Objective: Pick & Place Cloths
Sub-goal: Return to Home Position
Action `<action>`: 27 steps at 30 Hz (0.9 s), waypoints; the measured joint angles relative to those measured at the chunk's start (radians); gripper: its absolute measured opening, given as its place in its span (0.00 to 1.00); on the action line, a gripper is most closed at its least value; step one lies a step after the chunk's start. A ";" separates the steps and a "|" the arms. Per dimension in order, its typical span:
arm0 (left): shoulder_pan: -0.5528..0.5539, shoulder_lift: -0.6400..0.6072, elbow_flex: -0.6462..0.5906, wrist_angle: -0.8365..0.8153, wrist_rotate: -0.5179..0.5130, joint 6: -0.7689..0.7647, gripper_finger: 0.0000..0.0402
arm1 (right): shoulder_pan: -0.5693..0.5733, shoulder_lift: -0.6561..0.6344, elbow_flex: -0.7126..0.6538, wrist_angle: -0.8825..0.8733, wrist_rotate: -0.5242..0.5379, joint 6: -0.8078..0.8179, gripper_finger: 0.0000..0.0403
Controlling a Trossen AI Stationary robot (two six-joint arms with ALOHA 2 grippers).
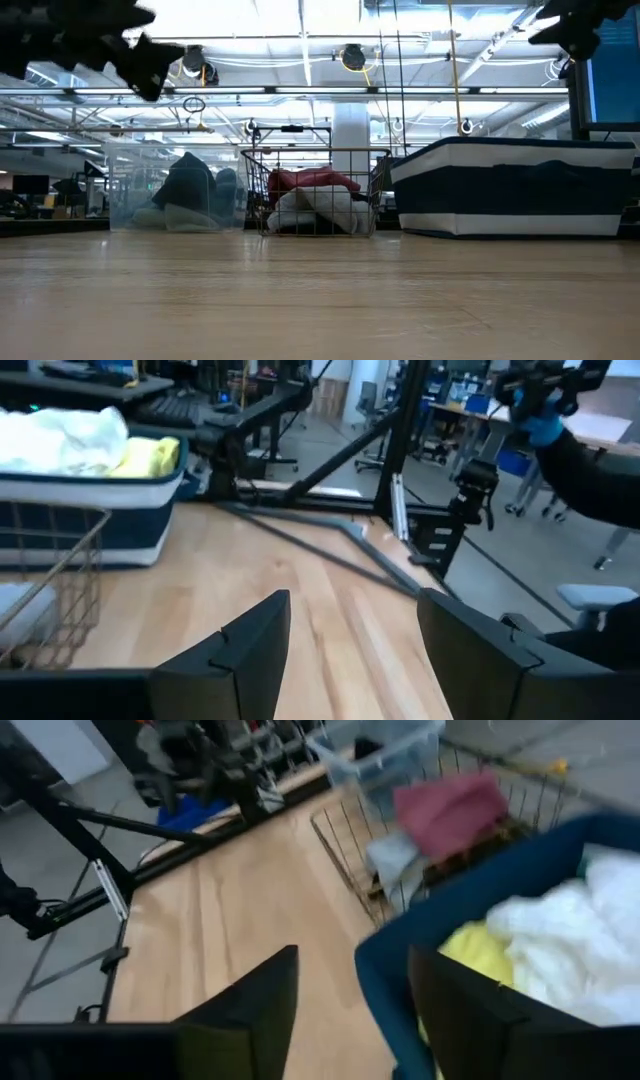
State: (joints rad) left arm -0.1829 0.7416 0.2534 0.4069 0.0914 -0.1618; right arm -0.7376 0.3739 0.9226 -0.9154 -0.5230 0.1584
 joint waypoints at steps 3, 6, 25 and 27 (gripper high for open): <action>0.000 -0.045 -0.047 0.004 -0.014 0.010 0.56 | 0.000 -0.016 0.000 0.038 -0.006 -0.029 0.40; 0.000 -0.084 -0.104 0.048 -0.015 0.012 0.56 | 0.000 -0.033 0.000 0.051 -0.006 -0.059 0.31; 0.093 -0.212 -0.243 0.027 -0.041 0.021 0.56 | 0.000 -0.088 -0.113 0.395 -0.058 -0.039 0.00; 0.102 -0.212 -0.243 0.032 -0.042 0.021 0.56 | 0.000 -0.087 -0.178 0.432 -0.058 -0.036 0.00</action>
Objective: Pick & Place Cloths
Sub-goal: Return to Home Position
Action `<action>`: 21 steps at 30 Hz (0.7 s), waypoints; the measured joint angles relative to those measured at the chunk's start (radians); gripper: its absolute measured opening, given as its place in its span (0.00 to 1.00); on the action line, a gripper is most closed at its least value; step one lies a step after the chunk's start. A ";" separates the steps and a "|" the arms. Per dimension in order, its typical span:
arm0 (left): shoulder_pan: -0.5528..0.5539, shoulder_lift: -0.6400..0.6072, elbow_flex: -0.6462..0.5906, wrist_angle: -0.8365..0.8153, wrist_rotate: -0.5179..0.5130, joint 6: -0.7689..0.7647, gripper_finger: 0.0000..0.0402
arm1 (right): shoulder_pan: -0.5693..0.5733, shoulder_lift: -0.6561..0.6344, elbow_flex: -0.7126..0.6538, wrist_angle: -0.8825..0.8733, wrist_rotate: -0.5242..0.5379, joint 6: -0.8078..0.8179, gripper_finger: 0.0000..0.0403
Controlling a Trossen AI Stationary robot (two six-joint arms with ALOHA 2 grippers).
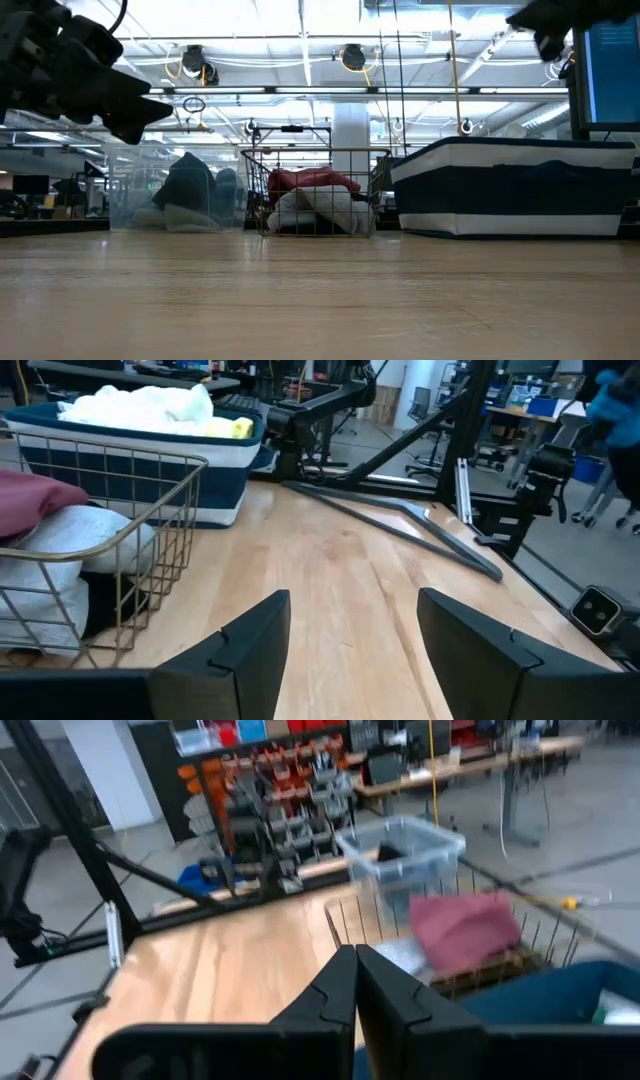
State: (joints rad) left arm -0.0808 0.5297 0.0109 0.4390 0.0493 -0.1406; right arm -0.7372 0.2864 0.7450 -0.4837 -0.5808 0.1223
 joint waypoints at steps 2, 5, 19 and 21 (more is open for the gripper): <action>0.009 0.000 0.000 0.000 0.000 0.000 0.56 | 0.000 0.000 -0.074 0.042 0.003 0.000 0.00; 0.020 0.000 0.000 -0.001 0.000 -0.010 0.56 | 0.002 0.001 -0.181 0.138 0.004 0.018 0.00; 0.091 0.000 0.002 -0.002 0.000 -0.021 0.56 | 0.351 0.000 -0.452 0.399 0.193 0.035 0.00; 0.099 0.000 0.002 -0.002 0.000 -0.020 0.56 | 0.423 0.000 -0.466 0.414 0.250 0.019 0.00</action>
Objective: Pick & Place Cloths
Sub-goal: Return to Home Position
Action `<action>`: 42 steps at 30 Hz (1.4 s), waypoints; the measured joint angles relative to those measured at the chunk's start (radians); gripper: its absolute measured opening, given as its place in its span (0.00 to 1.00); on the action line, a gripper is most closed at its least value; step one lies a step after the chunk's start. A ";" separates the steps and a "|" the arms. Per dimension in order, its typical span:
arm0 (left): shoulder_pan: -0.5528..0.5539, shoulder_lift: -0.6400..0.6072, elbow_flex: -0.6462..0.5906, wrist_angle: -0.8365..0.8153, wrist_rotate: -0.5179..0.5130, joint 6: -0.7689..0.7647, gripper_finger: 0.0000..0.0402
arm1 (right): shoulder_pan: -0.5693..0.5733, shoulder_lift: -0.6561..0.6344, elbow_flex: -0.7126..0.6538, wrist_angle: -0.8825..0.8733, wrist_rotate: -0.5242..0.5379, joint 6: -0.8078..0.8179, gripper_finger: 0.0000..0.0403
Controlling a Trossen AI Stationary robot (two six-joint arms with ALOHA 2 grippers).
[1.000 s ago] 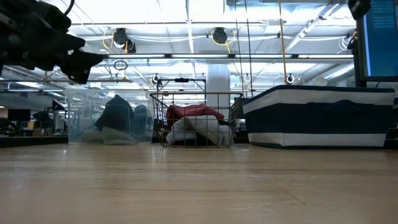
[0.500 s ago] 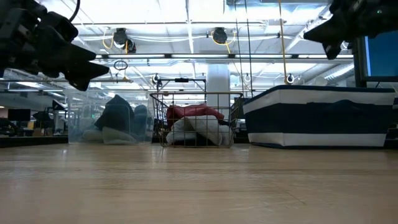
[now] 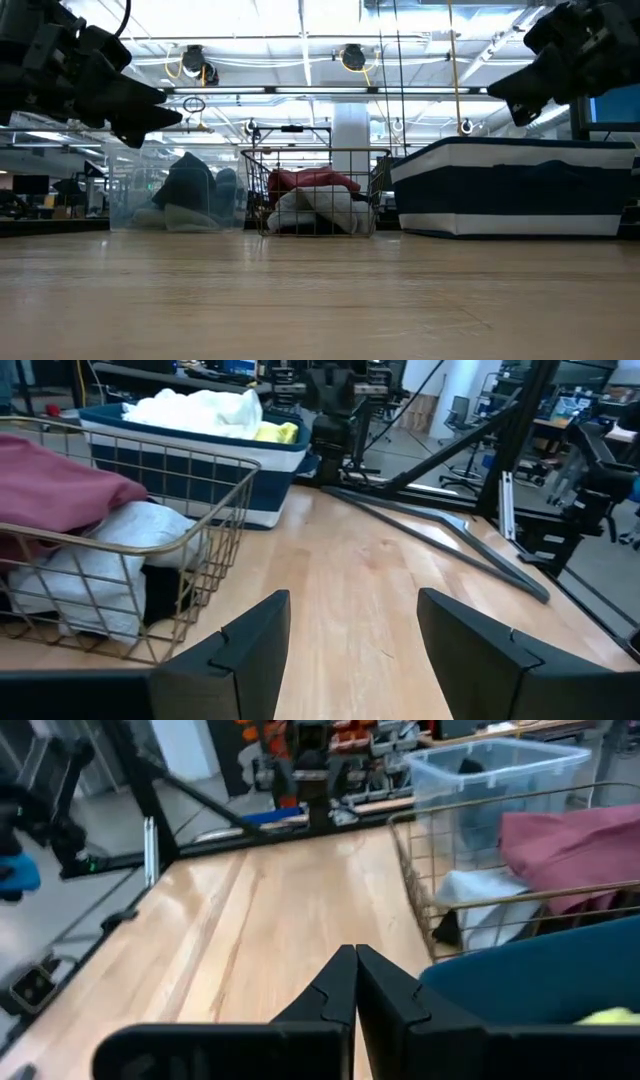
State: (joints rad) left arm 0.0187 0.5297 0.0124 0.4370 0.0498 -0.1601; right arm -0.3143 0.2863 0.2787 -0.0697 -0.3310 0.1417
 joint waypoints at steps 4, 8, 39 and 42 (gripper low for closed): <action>0.011 0.000 0.000 0.000 0.000 0.022 0.56 | 0.123 0.000 -0.005 -0.013 0.124 -0.034 0.00; 0.022 0.000 0.000 0.000 0.000 0.035 0.56 | 0.207 0.000 -0.005 -0.026 0.210 -0.075 0.00; 0.129 0.000 0.000 -0.024 -0.222 0.140 0.56 | 0.251 -0.264 -0.162 -0.003 0.279 -0.046 0.00; 0.135 0.000 0.000 -0.023 -0.238 0.140 0.56 | 0.251 -0.264 -0.179 0.007 0.278 -0.056 0.00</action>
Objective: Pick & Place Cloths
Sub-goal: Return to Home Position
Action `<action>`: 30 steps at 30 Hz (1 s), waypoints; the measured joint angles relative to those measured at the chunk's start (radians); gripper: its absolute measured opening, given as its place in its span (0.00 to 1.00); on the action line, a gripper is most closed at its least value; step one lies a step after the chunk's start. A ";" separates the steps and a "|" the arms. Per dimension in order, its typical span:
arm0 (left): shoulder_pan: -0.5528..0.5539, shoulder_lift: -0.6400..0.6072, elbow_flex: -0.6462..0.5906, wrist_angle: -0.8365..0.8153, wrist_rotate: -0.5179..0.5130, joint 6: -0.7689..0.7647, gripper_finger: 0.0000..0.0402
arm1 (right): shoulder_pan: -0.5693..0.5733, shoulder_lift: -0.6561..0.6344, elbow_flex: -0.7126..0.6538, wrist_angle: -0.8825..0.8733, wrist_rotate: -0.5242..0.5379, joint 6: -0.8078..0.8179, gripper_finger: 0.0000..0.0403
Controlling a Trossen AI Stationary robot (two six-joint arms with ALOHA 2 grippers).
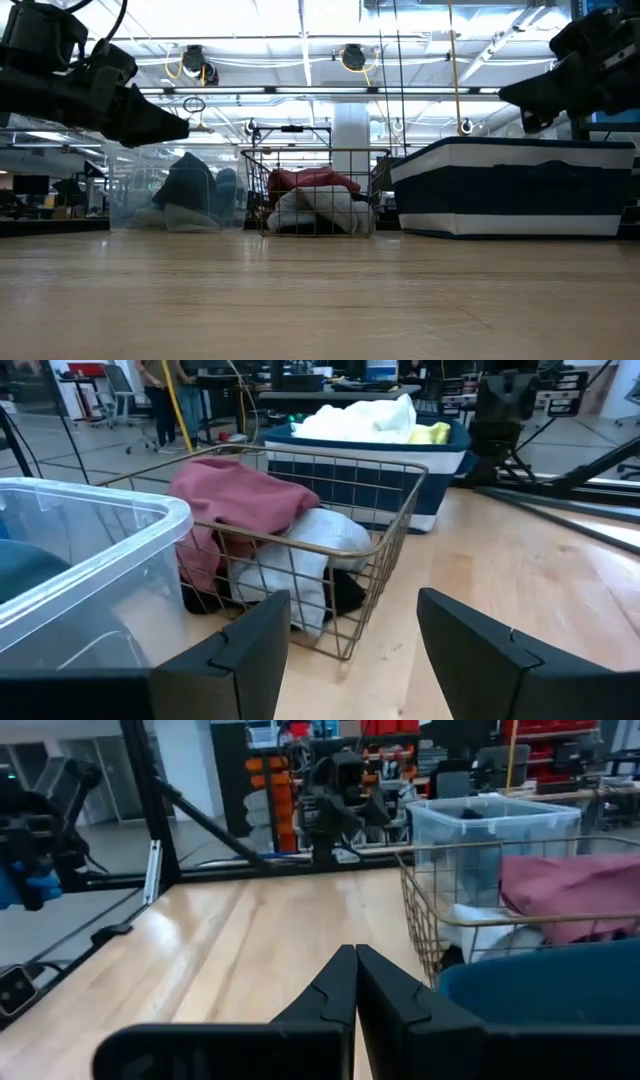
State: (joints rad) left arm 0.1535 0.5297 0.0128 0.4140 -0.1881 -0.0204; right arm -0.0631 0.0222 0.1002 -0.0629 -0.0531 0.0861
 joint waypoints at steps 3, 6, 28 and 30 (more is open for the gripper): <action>0.003 0.000 0.000 0.000 -0.001 0.000 0.56 | 0.000 -0.001 -0.004 -0.002 -0.022 -0.023 0.00; 0.003 0.000 0.000 0.000 -0.001 -0.001 0.56 | 0.001 0.000 -0.005 -0.005 -0.065 -0.049 0.00; 0.003 0.000 0.000 0.001 -0.001 -0.003 0.56 | 0.000 0.000 -0.014 0.132 -0.137 -0.071 0.01; 0.003 0.000 0.000 0.001 -0.001 -0.003 0.56 | -0.001 0.000 -0.015 0.165 -0.137 -0.071 0.01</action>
State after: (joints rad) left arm 0.1566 0.5297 0.0128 0.4152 -0.1886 -0.0235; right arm -0.0637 0.0223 0.0853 0.1021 -0.1898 0.0147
